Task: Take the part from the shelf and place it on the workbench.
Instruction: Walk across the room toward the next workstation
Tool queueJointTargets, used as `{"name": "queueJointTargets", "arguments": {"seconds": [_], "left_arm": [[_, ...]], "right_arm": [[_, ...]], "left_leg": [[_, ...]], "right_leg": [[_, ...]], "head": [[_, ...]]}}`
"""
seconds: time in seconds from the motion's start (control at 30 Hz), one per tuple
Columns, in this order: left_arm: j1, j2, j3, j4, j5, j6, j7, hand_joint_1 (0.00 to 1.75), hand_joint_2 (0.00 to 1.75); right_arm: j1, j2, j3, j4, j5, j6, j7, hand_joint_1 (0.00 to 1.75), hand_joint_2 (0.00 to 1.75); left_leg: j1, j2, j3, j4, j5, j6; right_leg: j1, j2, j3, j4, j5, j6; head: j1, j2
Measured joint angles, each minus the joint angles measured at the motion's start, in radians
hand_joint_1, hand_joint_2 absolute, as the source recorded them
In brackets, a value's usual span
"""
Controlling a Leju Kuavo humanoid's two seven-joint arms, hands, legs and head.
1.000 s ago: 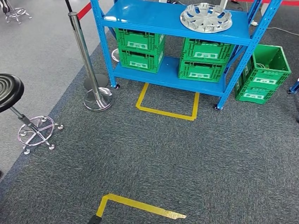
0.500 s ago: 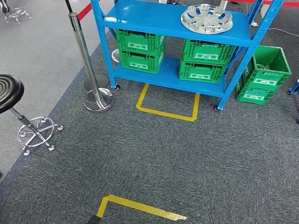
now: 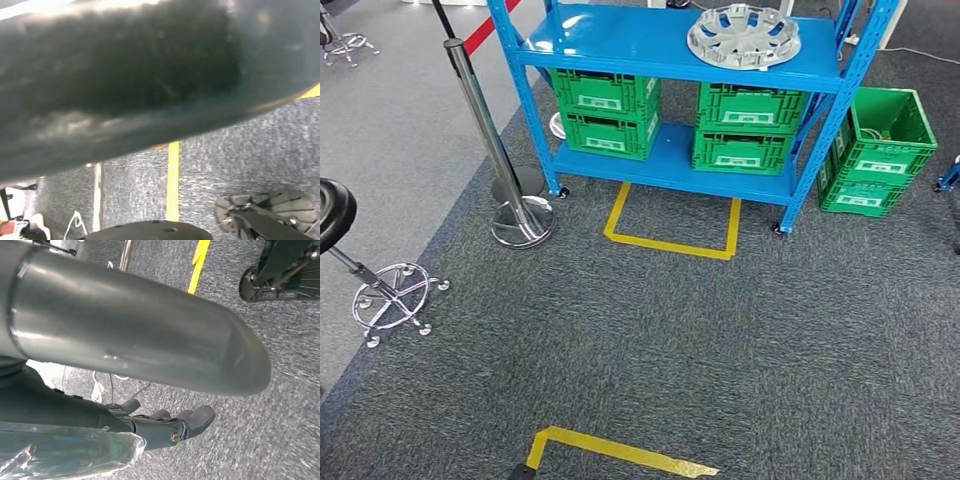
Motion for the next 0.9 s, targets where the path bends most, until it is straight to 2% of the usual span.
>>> {"name": "queueJointTargets", "arguments": {"seconds": [0.03, 0.07, 0.1, 0.2, 0.23, 0.27, 0.37, 0.4, 0.43, 0.47, 0.5, 0.53, 0.57, 0.6, 0.7, 0.73, 0.8, 0.87, 0.9], "left_arm": [[0.000, 0.000, 0.000, 0.000, 0.000, 0.000, 0.000, 0.00, 0.00], [-0.002, 0.000, 0.000, 0.000, 0.000, 0.001, 0.000, 0.00, 0.00], [-0.003, 0.000, 0.000, 0.000, 0.000, 0.001, 0.000, 0.00, 0.00], [-0.002, 0.000, 0.001, 0.000, 0.000, 0.003, 0.001, 0.00, 0.00], [-0.001, 0.000, 0.001, 0.000, 0.000, 0.003, 0.001, 0.00, 0.00], [-0.002, 0.000, 0.001, 0.000, -0.001, 0.003, 0.001, 0.00, 0.00], [-0.004, -0.002, 0.001, 0.000, -0.003, 0.003, 0.001, 0.00, 0.00], [-0.003, -0.002, 0.001, 0.000, -0.003, 0.003, 0.001, 0.00, 0.00], [-0.002, -0.001, 0.001, 0.000, -0.004, 0.003, 0.001, 0.00, 0.00], [-0.001, -0.001, 0.001, 0.000, -0.004, 0.003, 0.002, 0.00, 0.00], [0.000, -0.002, 0.001, 0.000, -0.004, 0.003, 0.002, 0.00, 0.00], [0.000, -0.002, 0.002, 0.000, -0.005, 0.003, 0.003, 0.00, 0.00], [-0.001, -0.002, 0.002, 0.000, -0.005, 0.004, 0.003, 0.00, 0.00], [-0.002, -0.002, 0.002, 0.000, -0.006, 0.005, 0.004, 0.00, 0.00], [-0.004, -0.001, 0.002, 0.000, -0.006, 0.009, 0.005, 0.00, 0.00], [-0.004, -0.001, 0.002, 0.000, -0.006, 0.010, 0.006, 0.00, 0.00], [-0.005, 0.000, 0.002, 0.000, -0.006, 0.012, 0.006, 0.00, 0.00], [-0.004, 0.000, 0.002, 0.000, -0.006, 0.012, 0.006, 0.00, 0.00], [-0.002, 0.000, 0.002, 0.000, -0.006, 0.012, 0.006, 0.00, 0.00]], "right_arm": [[-0.001, 0.000, 0.000, 0.000, 0.000, 0.000, 0.000, 0.00, 0.00], [-0.001, 0.001, 0.000, 0.000, 0.000, 0.000, 0.000, 0.00, 0.00], [-0.002, 0.001, 0.000, 0.000, 0.000, 0.000, 0.000, 0.00, 0.00], [-0.003, 0.001, 0.000, 0.000, 0.001, 0.000, 0.000, 0.00, 0.00], [-0.004, 0.001, 0.000, 0.000, 0.001, 0.000, 0.000, 0.00, 0.00], [-0.005, 0.001, 0.000, 0.000, 0.001, 0.000, 0.000, 0.00, 0.00], [-0.004, 0.001, 0.000, 0.000, 0.000, 0.001, -0.001, 0.00, 0.00], [-0.002, 0.000, 0.000, 0.000, 0.000, 0.001, -0.001, 0.00, 0.00], [0.000, 0.000, 0.000, 0.000, 0.000, 0.001, -0.001, 0.00, 0.00], [0.000, 0.000, 0.000, 0.000, 0.000, 0.001, -0.001, 0.00, 0.00], [0.000, 0.000, 0.000, 0.000, 0.000, 0.001, -0.001, 0.00, 0.00], [-0.001, -0.001, 0.000, 0.000, 0.000, 0.001, -0.001, 0.00, 0.00], [-0.002, -0.001, 0.000, 0.000, 0.000, 0.001, -0.002, 0.00, 0.00], [-0.003, -0.001, 0.000, 0.000, 0.000, 0.001, -0.002, 0.00, 0.00], [-0.001, -0.001, 0.000, 0.000, 0.000, 0.001, -0.002, 0.00, 0.00], [0.000, -0.001, 0.000, 0.000, 0.000, 0.001, -0.002, 0.00, 0.00], [-0.002, -0.001, 0.000, 0.000, 0.000, 0.001, -0.002, 0.00, 0.00], [-0.003, -0.001, 0.000, 0.000, 0.000, 0.001, -0.002, 0.00, 0.00], [-0.002, -0.001, 0.000, 0.000, 0.000, 0.001, -0.002, 0.00, 0.00]], "left_leg": [[-0.002, 0.000, 0.028, -0.063, 0.031, 0.006], [-0.004, 0.000, 0.050, -0.113, 0.045, 0.011], [-0.006, 0.000, 0.062, -0.141, 0.047, 0.015], [-0.003, 0.000, 0.071, -0.160, 0.036, 0.022], [-0.001, 0.000, 0.075, -0.166, 0.036, 0.026], [0.001, 0.001, 0.079, -0.171, 0.036, 0.030], [0.000, 0.001, 0.085, -0.173, 0.029, 0.041], [-0.001, 0.001, 0.088, -0.173, 0.026, 0.042], [-0.001, 0.001, 0.093, -0.172, 0.023, 0.042], [-0.002, 0.000, 0.100, -0.172, 0.019, 0.041], [-0.002, -0.001, 0.107, -0.172, 0.013, 0.038], [-0.004, -0.001, 0.114, -0.171, 0.008, 0.034], [-0.006, -0.001, 0.118, -0.169, 0.002, 0.029], [-0.008, -0.001, 0.119, -0.167, -0.001, 0.024], [-0.009, 0.000, 0.120, -0.164, -0.007, 0.013], [-0.008, 0.000, 0.117, -0.151, -0.017, 0.007], [-0.003, 0.000, 0.080, -0.069, -0.063, -0.005], [0.003, 0.000, 0.007, 0.071, -0.121, -0.014], [0.006, 0.000, -0.022, 0.119, -0.130, -0.017]], "right_leg": [[0.002, 0.002, 0.005, 0.000, -0.006, 0.003], [0.004, 0.003, 0.008, 0.001, -0.010, 0.007], [0.005, 0.003, 0.008, 0.001, -0.013, 0.012], [0.007, 0.002, 0.011, -0.001, -0.019, 0.028], [0.007, 0.001, 0.004, 0.013, -0.029, 0.032], [0.007, 0.001, -0.014, 0.049, -0.049, 0.037], [0.006, -0.001, -0.129, 0.249, -0.123, 0.045], [0.006, -0.001, -0.158, 0.288, -0.125, 0.047], [0.006, -0.001, -0.167, 0.289, -0.105, 0.047], [0.006, -0.001, -0.156, 0.250, -0.068, 0.046], [0.006, -0.002, -0.129, 0.182, -0.021, 0.044], [0.007, -0.004, -0.099, 0.114, 0.012, 0.041], [0.008, -0.006, -0.072, 0.058, 0.032, 0.035], [0.008, -0.006, -0.055, 0.024, 0.039, 0.030], [0.007, -0.004, -0.046, 0.011, 0.033, 0.014], [0.005, -0.005, -0.043, 0.008, 0.032, 0.008], [0.002, -0.006, -0.037, 0.004, 0.031, -0.002], [0.002, -0.007, -0.035, 0.004, 0.028, -0.007], [0.002, -0.007, -0.034, 0.004, 0.026, -0.008]], "head": [[0.000, 0.000], [0.000, 0.000], [0.001, 0.000], [0.001, 0.000], [0.001, 0.000], [0.003, 0.000], [0.005, 0.000], [0.004, 0.000], [0.005, 0.000], [0.005, 0.000], [0.005, 0.000], [0.006, 0.000], [0.005, 0.000], [0.004, 0.000], [0.001, 0.000], [-0.001, 0.000], [-0.005, 0.000], [-0.008, 0.000], [-0.007, 0.000]]}}
